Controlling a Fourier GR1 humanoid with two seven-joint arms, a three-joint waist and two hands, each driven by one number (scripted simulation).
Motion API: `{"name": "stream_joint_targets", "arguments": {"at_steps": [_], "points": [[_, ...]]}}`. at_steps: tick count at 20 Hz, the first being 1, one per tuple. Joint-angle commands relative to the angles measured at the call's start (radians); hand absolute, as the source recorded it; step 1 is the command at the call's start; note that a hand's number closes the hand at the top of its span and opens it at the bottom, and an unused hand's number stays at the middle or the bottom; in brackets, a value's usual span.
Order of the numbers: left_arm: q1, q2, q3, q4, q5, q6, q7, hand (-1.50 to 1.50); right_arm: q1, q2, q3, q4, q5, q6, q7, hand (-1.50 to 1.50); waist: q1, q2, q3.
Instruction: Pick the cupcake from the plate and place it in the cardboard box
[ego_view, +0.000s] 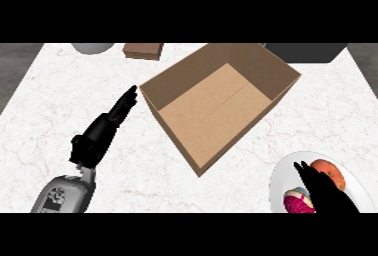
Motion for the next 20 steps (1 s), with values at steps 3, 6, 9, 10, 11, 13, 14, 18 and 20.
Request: {"name": "stream_joint_targets", "arguments": {"at_steps": [3, 6, 9, 10, 11, 13, 14, 18, 20], "points": [[-0.052, -0.031, 0.050, 0.130, -0.015, -0.011, -0.081, 0.00, -0.019, 0.036, 0.012, 0.055, 0.080, -0.013, 0.018, -1.50, -0.003, 0.002, 0.001], [-0.041, -0.078, -0.020, 0.023, -0.072, 0.034, 0.018, 0.00, 0.025, -0.024, -0.049, 0.079, 0.049, -0.030, -0.074, -1.50, -0.003, 0.001, 0.001], [0.021, 0.019, 0.074, 0.015, 0.009, -0.072, -0.044, 0.00, -0.028, 0.024, -0.023, 0.118, 0.065, -0.003, -0.050, 1.50, 0.002, 0.001, 0.001], [-0.005, -0.035, 0.022, 0.043, -0.040, -0.028, -0.033, 0.00, -0.127, 0.020, -0.070, 0.238, 0.039, -0.001, -0.089, 1.50, 0.004, 0.002, 0.001], [-0.031, -0.005, 0.058, 0.008, -0.018, -0.048, 0.015, 0.00, -0.052, 0.044, 0.006, 0.179, 0.102, -0.036, -0.071, 1.50, 0.002, 0.001, 0.001], [-0.036, -0.040, 0.044, 0.056, -0.037, -0.034, -0.021, 0.00, -0.005, 0.017, -0.012, 0.141, 0.114, -0.065, -0.103, 1.50, -0.002, 0.001, 0.001], [0.055, -0.039, 0.018, -0.053, -0.040, -0.030, 0.008, 0.00, -0.074, 0.014, -0.044, 0.203, 0.093, -0.061, -0.134, 1.50, 0.006, 0.000, 0.001], [0.074, -0.032, 0.020, -0.042, -0.059, -0.043, -0.042, 0.00, -0.010, 0.014, -0.020, 0.178, 0.181, -0.171, -0.163, 1.50, 0.002, 0.000, 0.001], [-0.017, -0.063, 0.019, 0.015, -0.066, -0.011, -0.003, 0.00, -0.113, -0.047, 0.103, 0.092, 0.178, -0.084, -0.301, 1.50, 0.013, 0.002, 0.001]]}}
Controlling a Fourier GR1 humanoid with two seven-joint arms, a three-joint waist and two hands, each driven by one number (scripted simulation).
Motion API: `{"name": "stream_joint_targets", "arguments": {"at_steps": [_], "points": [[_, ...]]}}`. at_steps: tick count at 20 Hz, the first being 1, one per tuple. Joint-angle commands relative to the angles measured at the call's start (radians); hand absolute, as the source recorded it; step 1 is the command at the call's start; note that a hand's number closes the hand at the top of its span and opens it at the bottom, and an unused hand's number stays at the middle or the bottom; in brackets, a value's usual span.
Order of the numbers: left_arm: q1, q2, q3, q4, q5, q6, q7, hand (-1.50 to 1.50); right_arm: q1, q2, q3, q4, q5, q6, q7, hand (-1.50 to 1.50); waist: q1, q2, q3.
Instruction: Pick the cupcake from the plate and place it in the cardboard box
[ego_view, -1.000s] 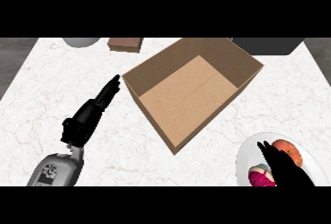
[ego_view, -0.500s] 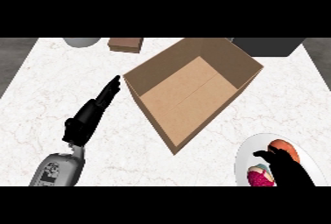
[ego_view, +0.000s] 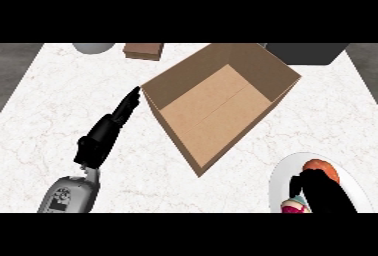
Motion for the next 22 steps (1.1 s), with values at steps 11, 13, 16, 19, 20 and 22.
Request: {"name": "stream_joint_targets", "arguments": {"at_steps": [11, 13, 16, 19, 20, 22], "points": [[0.007, -0.025, -0.018, -0.008, -0.019, 0.010, -0.004, 0.00, -0.256, -0.057, 0.284, -0.098, 0.038, -0.138, -0.566, 1.50, 0.002, 0.006, 0.013], [-0.018, 0.010, 0.025, 0.035, -0.003, -0.021, -0.020, 0.00, -0.292, -0.068, 0.219, -0.113, -0.012, -0.108, -0.602, 1.50, -0.001, 0.008, 0.013], [-0.008, 0.047, 0.067, 0.064, 0.027, -0.057, -0.070, 0.00, -0.201, -0.147, 0.158, -0.346, -0.154, -0.009, -0.626, 1.50, -0.010, 0.007, 0.012], [0.033, 0.002, 0.029, 0.008, 0.002, -0.022, -0.051, 0.00, -0.154, -0.221, 0.049, -0.450, -0.254, 0.048, -0.676, 1.50, -0.008, 0.005, 0.013], [-0.002, 0.014, 0.044, -0.002, 0.014, -0.034, -0.005, 0.00, -0.146, -0.194, 0.068, -0.487, -0.270, 0.069, -0.656, 1.50, -0.008, 0.005, 0.013], [0.007, -0.002, 0.031, 0.017, -0.008, -0.012, -0.016, 0.00, -0.090, -0.243, -0.027, -0.604, -0.404, 0.127, -0.671, 1.50, -0.017, 0.005, 0.013]]}}
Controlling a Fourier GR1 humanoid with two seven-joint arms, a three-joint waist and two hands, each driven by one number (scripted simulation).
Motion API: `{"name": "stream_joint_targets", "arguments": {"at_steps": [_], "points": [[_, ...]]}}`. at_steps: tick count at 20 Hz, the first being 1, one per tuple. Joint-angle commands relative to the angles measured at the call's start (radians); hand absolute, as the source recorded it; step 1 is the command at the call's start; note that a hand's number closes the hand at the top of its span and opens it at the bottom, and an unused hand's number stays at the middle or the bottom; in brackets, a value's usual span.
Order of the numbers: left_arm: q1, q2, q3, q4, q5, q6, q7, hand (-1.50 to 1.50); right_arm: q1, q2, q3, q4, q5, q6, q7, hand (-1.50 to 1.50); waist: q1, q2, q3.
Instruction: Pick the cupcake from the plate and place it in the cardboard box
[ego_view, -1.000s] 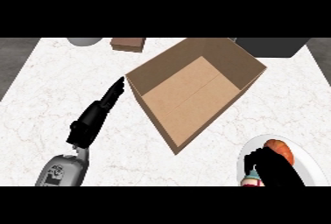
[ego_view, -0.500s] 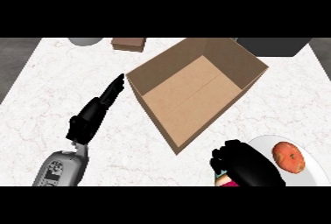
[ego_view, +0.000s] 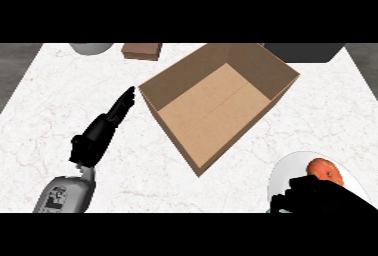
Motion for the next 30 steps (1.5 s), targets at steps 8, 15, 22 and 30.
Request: {"name": "stream_joint_targets", "arguments": {"at_steps": [8, 15, 22, 30], "points": [[0.016, -0.026, -0.020, -0.059, -0.011, 0.003, 0.046, 0.00, 0.029, 0.014, -0.382, -0.260, -0.506, 0.246, 0.189, 1.50, 0.000, 0.000, 0.000], [-0.035, -0.042, -0.001, 0.068, -0.032, 0.001, -0.027, 0.00, -0.339, 0.070, -0.389, -0.108, -0.548, 0.275, 0.470, 1.50, 0.013, 0.005, -0.001], [0.012, -0.038, -0.004, 0.024, -0.048, -0.011, -0.033, 0.00, -0.498, 0.115, -0.381, 0.065, -0.559, 0.316, 0.499, 1.50, 0.013, 0.003, 0.000], [0.029, -0.045, -0.002, 0.030, -0.062, -0.014, -0.049, 0.00, -0.728, 0.259, -0.227, 0.258, -0.408, 0.240, 0.643, 1.50, 0.017, 0.004, 0.000]]}}
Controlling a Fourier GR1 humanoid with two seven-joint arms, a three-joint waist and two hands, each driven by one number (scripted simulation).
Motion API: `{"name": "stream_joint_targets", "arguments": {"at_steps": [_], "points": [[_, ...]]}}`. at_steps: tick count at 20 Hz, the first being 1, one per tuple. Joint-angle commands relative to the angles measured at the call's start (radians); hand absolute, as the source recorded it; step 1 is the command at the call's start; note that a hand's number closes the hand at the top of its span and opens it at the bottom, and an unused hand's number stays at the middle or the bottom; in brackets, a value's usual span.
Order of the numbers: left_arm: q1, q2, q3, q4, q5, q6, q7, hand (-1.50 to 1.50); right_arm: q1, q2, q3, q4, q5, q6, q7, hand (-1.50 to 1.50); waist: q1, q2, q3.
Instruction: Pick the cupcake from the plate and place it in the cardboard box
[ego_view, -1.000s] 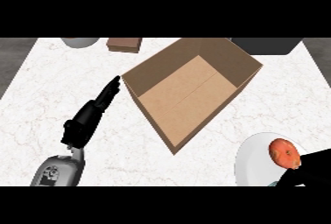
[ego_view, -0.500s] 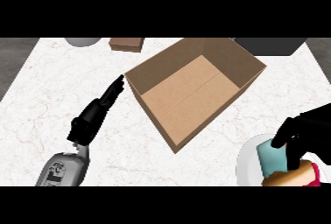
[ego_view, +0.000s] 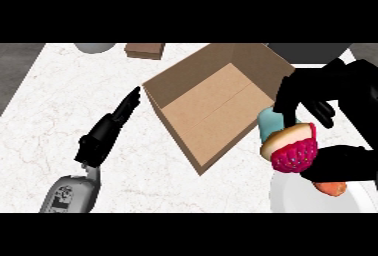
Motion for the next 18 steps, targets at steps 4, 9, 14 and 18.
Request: {"name": "stream_joint_targets", "arguments": {"at_steps": [4, 9, 14, 18], "points": [[-0.006, -0.027, -0.020, -0.033, -0.014, 0.006, 0.044, 0.00, -0.155, 0.076, 0.061, 0.272, 0.203, -0.116, -0.080, 1.50, 0.007, 0.001, 0.000], [0.010, -0.003, 0.000, -0.076, 0.019, -0.033, 0.060, 0.00, -0.194, 0.105, 0.129, 0.481, 0.346, -0.211, -0.219, 1.50, 0.014, 0.003, 0.001], [-0.024, 0.000, 0.021, -0.041, 0.014, -0.034, 0.061, 0.00, -0.195, 0.184, 0.178, 0.622, 0.451, -0.312, -0.265, 1.50, 0.005, 0.002, 0.001], [-0.008, -0.043, -0.018, -0.013, -0.012, -0.012, 0.018, 0.00, -0.223, 0.250, 0.164, 0.783, 0.445, -0.311, -0.243, 1.50, 0.007, 0.003, 0.000]]}}
